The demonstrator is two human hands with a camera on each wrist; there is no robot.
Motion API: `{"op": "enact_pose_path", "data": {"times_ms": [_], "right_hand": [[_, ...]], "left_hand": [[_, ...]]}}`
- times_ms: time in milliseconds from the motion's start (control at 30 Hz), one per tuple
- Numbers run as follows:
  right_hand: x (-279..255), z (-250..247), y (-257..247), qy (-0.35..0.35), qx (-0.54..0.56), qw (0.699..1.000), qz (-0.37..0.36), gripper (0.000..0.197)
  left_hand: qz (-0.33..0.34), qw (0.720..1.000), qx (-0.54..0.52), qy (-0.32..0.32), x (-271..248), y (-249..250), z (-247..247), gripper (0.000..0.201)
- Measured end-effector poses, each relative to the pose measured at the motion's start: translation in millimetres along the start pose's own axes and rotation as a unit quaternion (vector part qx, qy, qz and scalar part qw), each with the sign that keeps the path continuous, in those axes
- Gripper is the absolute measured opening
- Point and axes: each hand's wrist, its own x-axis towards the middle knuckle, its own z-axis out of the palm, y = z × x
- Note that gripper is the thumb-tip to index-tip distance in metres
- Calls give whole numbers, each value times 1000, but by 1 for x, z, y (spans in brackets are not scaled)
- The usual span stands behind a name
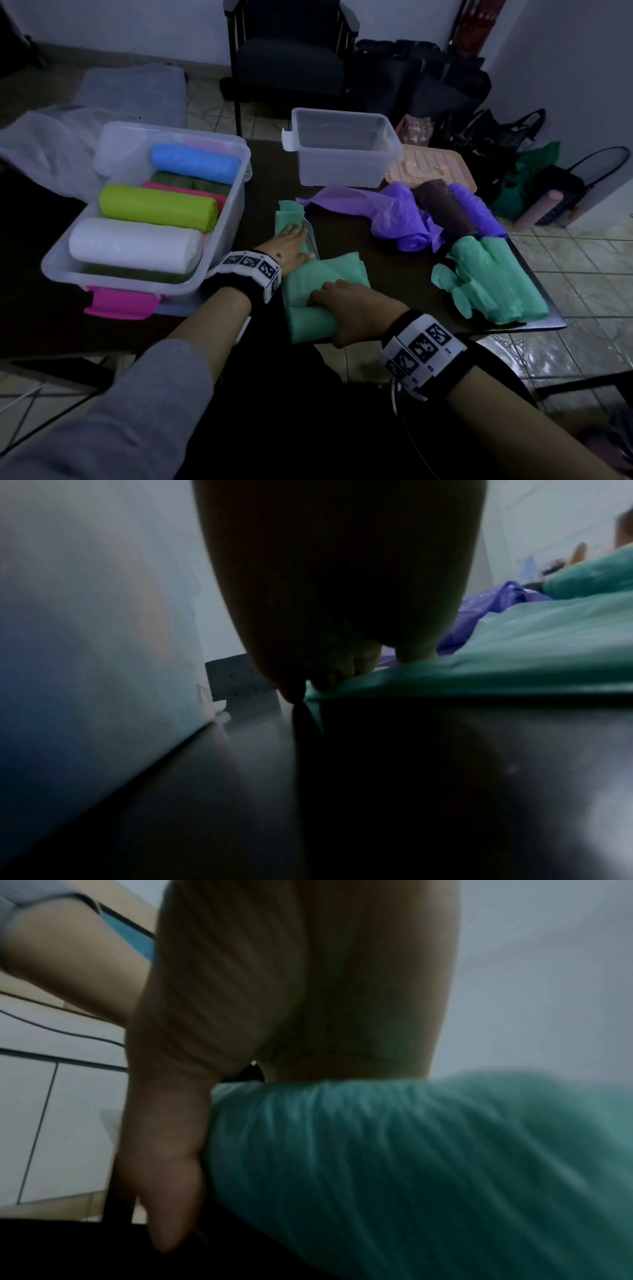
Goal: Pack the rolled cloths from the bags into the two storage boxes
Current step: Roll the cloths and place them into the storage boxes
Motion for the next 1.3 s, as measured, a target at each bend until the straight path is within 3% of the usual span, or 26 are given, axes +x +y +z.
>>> {"op": "enact_pose_path", "data": {"times_ms": [300, 600, 700, 800, 967, 1133, 1233, 1300], "right_hand": [[2, 1, -2, -14, 50, 999, -17, 69], [-2, 0, 2, 48, 122, 991, 1, 61], [0, -4, 3, 40, 87, 995, 1, 66], [-2, -8, 9, 46, 173, 983, 29, 75], [0, -14, 16, 29, 205, 978, 24, 51], [11, -27, 21, -13, 131, 991, 38, 51], [15, -32, 22, 15, 197, 979, 57, 47], [20, -32, 23, 37, 215, 974, 66, 37]], "left_hand": [[5, 1000, 3, -10, 1, -2, -3, 65], [9, 1000, 11, 8, 7, -7, 2, 65], [7, 1000, 10, 22, 10, -10, 5, 66], [11, 999, -7, 50, 9, -10, 6, 66], [40, 991, -35, 124, 1, -8, 3, 56], [0, 949, -175, 262, -19, 1, -2, 24], [11, 928, -286, 237, -37, 7, -3, 14], [6, 930, -308, 199, -46, 8, -3, 12]]}}
